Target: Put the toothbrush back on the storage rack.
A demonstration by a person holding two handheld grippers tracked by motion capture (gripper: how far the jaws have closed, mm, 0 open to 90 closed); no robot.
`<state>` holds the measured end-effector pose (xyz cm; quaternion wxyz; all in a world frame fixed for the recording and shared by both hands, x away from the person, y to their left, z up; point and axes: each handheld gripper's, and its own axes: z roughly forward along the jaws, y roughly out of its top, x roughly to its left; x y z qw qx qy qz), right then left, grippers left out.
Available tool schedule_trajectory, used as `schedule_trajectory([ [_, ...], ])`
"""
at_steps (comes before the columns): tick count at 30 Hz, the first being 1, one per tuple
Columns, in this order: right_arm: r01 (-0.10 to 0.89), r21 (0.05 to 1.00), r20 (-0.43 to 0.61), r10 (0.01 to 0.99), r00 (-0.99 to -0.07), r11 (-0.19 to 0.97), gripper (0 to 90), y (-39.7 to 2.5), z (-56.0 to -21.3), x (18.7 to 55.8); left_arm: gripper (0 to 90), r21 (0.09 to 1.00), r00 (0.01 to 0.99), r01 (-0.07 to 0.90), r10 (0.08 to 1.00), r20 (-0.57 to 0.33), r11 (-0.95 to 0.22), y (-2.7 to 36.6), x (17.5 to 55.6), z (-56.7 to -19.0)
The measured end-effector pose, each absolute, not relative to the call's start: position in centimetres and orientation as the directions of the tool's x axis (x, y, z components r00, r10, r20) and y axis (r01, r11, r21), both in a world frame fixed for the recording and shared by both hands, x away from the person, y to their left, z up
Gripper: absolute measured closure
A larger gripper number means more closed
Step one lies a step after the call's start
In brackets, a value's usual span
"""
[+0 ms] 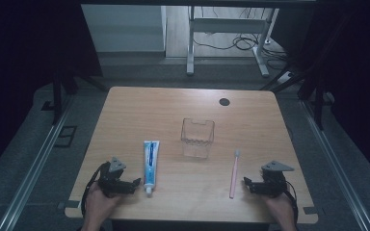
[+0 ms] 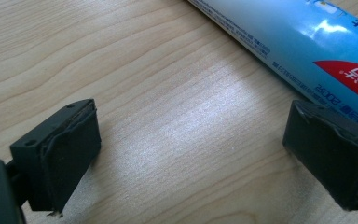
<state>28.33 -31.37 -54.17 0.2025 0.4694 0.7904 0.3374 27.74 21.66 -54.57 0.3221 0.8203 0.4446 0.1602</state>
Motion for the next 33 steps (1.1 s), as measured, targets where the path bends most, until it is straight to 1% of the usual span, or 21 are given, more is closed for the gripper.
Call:
schedule_trajectory([
  [5,0.605,0.724,-0.003,0.879,-0.477,0.332,10.9,-31.37,-54.17,28.33,6.6,0.676,0.556,0.621,0.831,-0.024,-0.397,21.63,27.77,-54.55],
  [8,0.605,0.724,-0.004,0.879,-0.477,0.332,10.9,-31.37,-54.17,28.33,11.7,0.687,0.528,0.627,0.849,-0.026,-0.368,21.54,27.8,-54.51],
  [12,0.605,0.724,-0.004,0.878,-0.478,0.333,11.0,-31.38,-54.17,28.32,11.8,0.687,0.533,0.624,0.846,-0.026,-0.372,21.52,27.87,-54.51],
  [14,0.605,0.723,-0.003,0.877,-0.48,0.333,11.2,-31.39,-54.17,28.27,11.2,0.687,0.536,0.624,0.844,-0.027,-0.374,21.51,27.91,-54.52],
  [17,0.603,0.724,-0.003,0.876,-0.482,0.335,11.6,-31.42,-54.16,28.23,8.5,0.678,0.554,0.62,0.832,-0.023,-0.394,21.44,28.01,-54.54],
  [19,0.603,0.724,-0.003,0.876,-0.483,0.335,11.8,-31.43,-54.16,28.21,5.0,0.673,0.565,0.619,0.825,-0.023,-0.406,21.36,28.06,-54.56],
  [23,0.601,0.727,0.0,0.876,-0.483,0.332,13.4,-31.48,-54.14,28.19,2.1,0.667,0.572,0.621,0.82,-0.025,-0.413,21.24,28.09,-54.6],
  [33,0.613,0.726,0.019,0.881,-0.473,0.313,15.0,-31.81,-53.54,28.07,0.9,0.665,0.573,0.622,0.819,-0.026,-0.414,21.18,28.1,-54.61],
])
